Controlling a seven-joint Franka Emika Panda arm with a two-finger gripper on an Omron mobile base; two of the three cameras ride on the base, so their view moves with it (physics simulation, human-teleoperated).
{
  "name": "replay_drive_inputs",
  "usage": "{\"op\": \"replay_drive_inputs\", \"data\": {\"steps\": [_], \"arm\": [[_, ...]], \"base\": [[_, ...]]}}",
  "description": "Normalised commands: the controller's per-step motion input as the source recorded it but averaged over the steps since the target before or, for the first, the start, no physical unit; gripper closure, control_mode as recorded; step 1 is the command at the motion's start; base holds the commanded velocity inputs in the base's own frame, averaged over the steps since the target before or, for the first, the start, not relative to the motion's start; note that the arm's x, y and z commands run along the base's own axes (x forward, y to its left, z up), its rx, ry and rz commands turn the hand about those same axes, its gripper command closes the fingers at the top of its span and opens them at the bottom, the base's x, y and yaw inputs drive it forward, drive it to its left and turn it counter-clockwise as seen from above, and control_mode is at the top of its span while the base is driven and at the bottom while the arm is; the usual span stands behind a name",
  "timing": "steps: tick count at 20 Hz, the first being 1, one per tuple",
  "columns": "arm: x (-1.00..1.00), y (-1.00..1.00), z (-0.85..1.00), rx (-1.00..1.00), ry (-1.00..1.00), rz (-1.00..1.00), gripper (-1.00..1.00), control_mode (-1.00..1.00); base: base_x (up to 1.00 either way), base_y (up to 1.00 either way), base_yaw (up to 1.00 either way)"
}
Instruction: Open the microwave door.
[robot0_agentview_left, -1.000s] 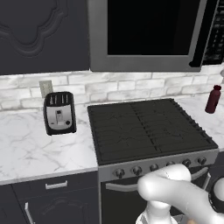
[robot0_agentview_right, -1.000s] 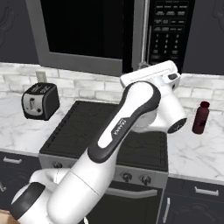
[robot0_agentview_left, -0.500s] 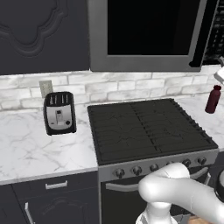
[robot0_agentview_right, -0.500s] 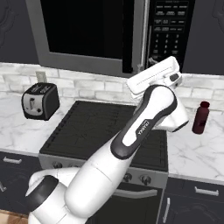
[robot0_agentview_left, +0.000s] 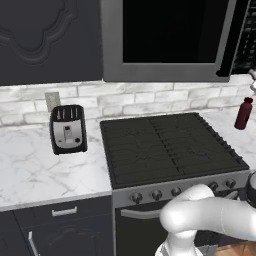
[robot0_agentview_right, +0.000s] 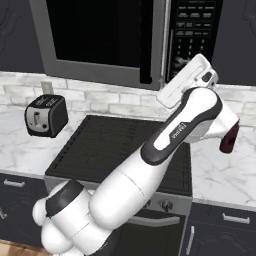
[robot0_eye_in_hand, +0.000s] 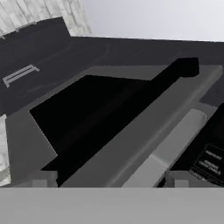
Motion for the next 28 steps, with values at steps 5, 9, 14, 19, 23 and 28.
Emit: {"op": "replay_drive_inputs", "data": {"steps": [5,9,14,19,23,28], "arm": [[0.53,0.0,0.0,-0.37,0.0,0.0,-1.0,-1.0],[0.74,0.0,0.0,-0.25,0.0,0.0,-1.0,-1.0],[0.53,0.08,0.0,-0.14,0.0,0.0,-1.0,-1.0],[0.02,0.47,0.0,-0.15,-0.09,0.09,-1.0,-1.0],[-0.15,0.78,0.0,-0.22,-0.18,0.12,-1.0,-1.0],[-0.08,0.99,0.0,-0.25,-0.11,0.14,-1.0,-1.0]], "base": [[0.0,0.0,0.0],[0.0,0.0,0.0],[0.0,0.0,0.0],[0.0,0.0,0.0],[0.0,0.0,0.0],[0.0,0.0,0.0]]}}
